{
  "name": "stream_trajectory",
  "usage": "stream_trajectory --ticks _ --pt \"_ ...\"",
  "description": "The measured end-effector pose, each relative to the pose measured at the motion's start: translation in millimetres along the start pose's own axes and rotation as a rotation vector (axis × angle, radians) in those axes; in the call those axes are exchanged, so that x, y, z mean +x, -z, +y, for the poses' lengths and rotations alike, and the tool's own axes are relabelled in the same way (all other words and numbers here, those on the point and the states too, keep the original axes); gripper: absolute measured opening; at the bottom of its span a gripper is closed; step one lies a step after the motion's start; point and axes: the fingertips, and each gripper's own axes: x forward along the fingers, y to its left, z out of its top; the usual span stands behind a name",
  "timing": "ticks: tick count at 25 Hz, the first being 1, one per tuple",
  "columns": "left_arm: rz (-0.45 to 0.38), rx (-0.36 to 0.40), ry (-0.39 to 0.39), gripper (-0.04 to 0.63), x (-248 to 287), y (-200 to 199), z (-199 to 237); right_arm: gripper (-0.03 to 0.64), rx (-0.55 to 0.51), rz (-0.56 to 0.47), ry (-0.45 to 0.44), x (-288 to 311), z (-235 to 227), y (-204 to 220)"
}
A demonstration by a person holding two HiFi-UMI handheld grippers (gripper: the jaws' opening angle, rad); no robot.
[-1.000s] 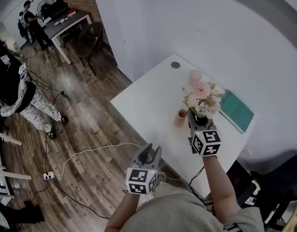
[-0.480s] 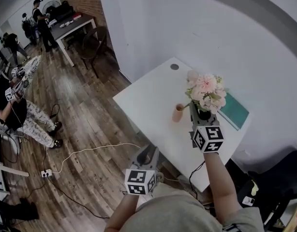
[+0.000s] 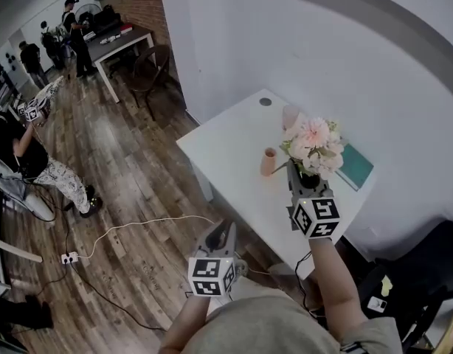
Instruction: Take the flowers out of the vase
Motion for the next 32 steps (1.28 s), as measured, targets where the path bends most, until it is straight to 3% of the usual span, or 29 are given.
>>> stream_trajectory --ticks 32 --pt "-0.077 0.013 -0.067 0.038 -142.2 49.5 -72.6 0.061 0.063 -0.005 -0.076 -222.5 79.0 30.3"
